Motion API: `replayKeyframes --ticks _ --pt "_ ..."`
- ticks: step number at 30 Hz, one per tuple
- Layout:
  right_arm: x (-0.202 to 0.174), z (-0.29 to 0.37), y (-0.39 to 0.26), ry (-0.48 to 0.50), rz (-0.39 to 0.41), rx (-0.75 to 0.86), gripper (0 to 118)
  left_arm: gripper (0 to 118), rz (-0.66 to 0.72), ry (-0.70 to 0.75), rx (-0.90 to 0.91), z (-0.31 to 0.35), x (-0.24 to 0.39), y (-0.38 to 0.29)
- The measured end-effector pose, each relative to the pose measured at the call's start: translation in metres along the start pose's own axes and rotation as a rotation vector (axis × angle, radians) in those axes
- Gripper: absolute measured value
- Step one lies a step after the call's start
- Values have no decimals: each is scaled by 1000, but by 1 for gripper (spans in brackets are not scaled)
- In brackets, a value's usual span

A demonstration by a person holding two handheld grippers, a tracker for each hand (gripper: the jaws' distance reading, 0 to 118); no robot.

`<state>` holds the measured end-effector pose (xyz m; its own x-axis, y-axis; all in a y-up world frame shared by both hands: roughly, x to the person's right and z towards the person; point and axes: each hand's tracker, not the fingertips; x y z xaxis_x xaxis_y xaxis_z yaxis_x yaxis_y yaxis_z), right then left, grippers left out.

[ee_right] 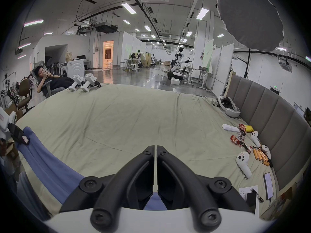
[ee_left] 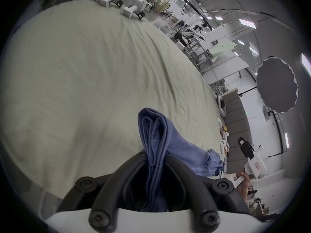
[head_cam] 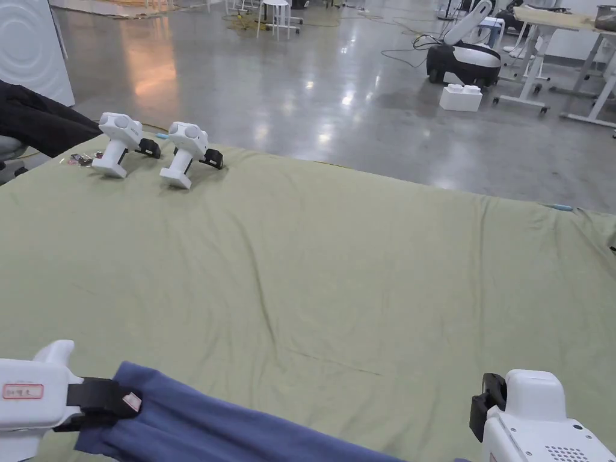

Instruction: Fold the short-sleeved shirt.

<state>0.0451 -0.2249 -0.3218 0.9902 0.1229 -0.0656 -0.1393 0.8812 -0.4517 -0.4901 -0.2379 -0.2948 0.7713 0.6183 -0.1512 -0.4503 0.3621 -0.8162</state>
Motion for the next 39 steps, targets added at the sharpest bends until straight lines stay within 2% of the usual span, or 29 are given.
replayKeyframes --ticks 6,7,10,13,16,20,26,31,39 --pt "1 0 3 12 -2 17 4 12 -25 218 33 27 6 9" --pt "0 1 4 15 -4 19 4 12 -63 238 26 26 11 6" --pt "0 0 4 23 -11 21 4 12 -90 223 18 23 34 -3" --pt "-1 1 2 31 -9 20 4 12 -72 97 25 19 60 -16" --pt "2 4 -3 36 1 20 4 12 -60 37 -1 7 88 -32" --pt "12 6 -9 33 -2 11 4 12 -88 -48 -52 -23 124 -50" --pt "30 13 -22 8 -29 -7 4 12 -116 -16 -131 -106 152 -65" --pt "47 17 -33 -20 -48 -26 4 12 -156 106 -223 -163 178 -89" --pt "65 16 -46 -56 -103 -65 4 12 -175 222 -264 -209 195 -116"
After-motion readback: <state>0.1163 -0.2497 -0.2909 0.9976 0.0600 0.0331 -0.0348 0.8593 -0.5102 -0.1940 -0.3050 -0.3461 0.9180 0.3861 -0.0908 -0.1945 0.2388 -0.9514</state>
